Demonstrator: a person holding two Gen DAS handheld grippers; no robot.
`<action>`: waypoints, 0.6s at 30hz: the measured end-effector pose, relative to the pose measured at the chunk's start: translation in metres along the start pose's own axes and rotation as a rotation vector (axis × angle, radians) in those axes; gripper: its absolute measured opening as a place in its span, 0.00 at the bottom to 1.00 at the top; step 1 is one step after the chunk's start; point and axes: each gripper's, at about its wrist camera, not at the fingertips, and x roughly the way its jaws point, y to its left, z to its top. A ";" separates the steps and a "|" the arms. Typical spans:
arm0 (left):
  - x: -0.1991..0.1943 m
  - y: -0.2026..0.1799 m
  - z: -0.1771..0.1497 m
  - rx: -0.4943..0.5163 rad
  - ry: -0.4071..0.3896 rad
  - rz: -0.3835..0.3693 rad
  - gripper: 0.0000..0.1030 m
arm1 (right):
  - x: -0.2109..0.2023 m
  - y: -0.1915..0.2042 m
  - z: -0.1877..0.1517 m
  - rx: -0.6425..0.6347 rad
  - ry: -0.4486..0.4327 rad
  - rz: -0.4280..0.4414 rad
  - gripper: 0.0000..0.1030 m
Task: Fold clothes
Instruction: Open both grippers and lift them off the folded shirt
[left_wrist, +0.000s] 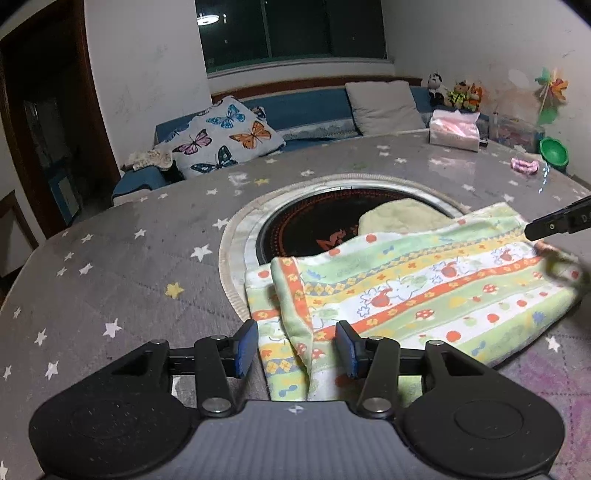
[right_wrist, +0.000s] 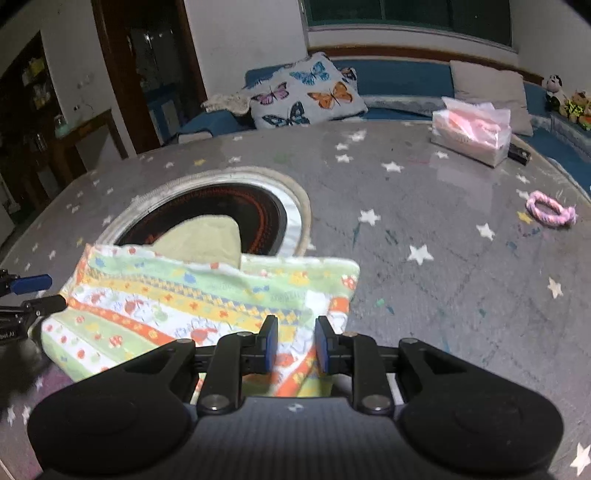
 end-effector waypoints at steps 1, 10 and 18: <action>-0.001 0.001 0.001 -0.004 -0.005 0.002 0.50 | -0.001 0.001 0.002 0.000 -0.006 0.000 0.23; -0.004 0.013 -0.010 -0.044 0.020 0.033 0.59 | 0.004 -0.004 -0.003 0.012 0.010 -0.052 0.36; -0.001 0.016 -0.012 -0.074 0.033 0.049 0.68 | 0.007 -0.020 -0.003 0.080 0.000 -0.074 0.43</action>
